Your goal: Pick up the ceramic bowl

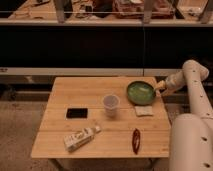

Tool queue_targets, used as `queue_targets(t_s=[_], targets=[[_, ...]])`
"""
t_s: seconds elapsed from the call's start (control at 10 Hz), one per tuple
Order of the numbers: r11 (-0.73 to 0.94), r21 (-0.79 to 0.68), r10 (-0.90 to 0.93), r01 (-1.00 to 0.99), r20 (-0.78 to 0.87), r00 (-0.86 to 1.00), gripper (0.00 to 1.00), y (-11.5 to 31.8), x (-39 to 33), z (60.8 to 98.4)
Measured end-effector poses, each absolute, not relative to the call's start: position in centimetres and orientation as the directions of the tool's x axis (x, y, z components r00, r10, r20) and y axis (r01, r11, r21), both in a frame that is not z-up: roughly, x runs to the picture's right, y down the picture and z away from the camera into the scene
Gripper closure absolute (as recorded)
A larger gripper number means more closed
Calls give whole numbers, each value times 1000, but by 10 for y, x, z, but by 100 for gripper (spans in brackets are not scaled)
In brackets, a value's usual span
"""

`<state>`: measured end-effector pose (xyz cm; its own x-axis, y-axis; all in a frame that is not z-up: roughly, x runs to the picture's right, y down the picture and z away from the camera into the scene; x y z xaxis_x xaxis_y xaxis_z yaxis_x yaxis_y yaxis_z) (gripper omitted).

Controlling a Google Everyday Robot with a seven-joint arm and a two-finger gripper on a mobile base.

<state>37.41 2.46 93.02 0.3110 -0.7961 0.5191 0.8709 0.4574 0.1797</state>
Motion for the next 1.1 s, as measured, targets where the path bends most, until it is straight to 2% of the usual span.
queue_targets(t_s=[1.1], targets=[[416,179,-788,891,561,255,58,53,351,934]])
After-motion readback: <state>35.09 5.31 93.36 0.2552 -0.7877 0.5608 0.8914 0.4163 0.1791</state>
